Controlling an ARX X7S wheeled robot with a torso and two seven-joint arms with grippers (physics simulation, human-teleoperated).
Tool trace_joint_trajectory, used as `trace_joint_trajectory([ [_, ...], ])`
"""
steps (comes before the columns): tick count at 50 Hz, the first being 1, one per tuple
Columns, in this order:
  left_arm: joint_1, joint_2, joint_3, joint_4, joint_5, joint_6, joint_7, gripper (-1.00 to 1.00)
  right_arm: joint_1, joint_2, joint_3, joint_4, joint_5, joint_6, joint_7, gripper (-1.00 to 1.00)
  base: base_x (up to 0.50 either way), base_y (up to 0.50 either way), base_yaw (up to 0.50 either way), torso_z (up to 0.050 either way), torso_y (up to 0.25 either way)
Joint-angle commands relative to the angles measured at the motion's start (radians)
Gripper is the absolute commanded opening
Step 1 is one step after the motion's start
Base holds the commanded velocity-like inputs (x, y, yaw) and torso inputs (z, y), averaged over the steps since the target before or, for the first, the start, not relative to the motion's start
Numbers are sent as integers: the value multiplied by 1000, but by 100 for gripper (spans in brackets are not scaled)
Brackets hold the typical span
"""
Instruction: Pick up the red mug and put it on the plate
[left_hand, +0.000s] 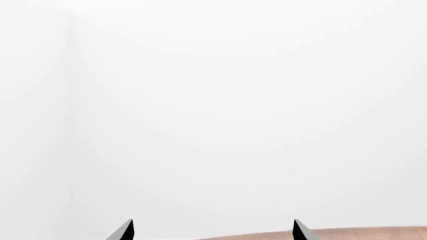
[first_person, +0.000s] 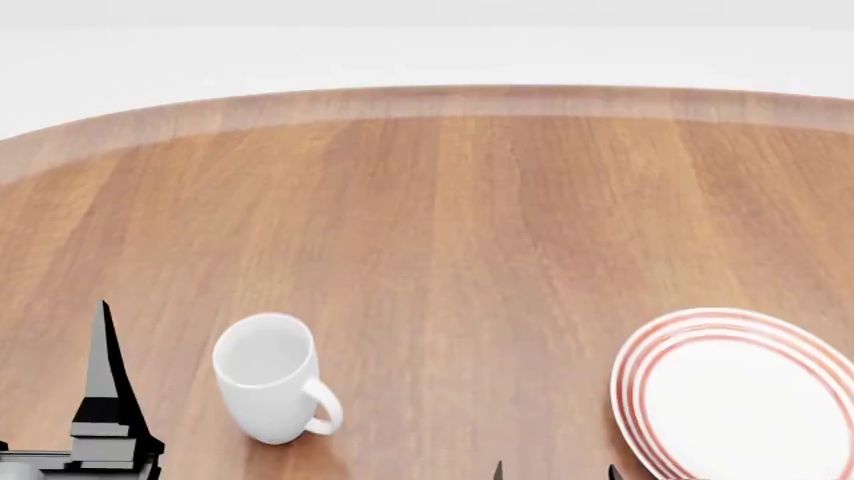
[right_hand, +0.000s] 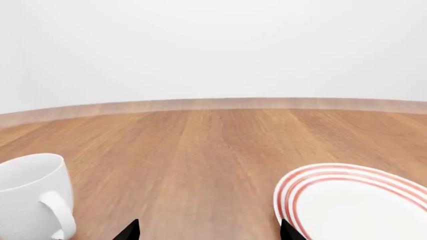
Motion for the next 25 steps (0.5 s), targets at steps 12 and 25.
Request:
trace_joint_trajectory([
  [12, -6, -5, 7, 3, -2, -5, -6, 100, -4, 15, -21, -14, 1, 6, -9, 100, 10, 0, 0, 0, 0],
  [25, -17, -11, 3, 24, -18, -33, -9, 100, -77, 60, -37, -156, -16, 26, 12, 100, 0, 0, 0, 0, 0],
])
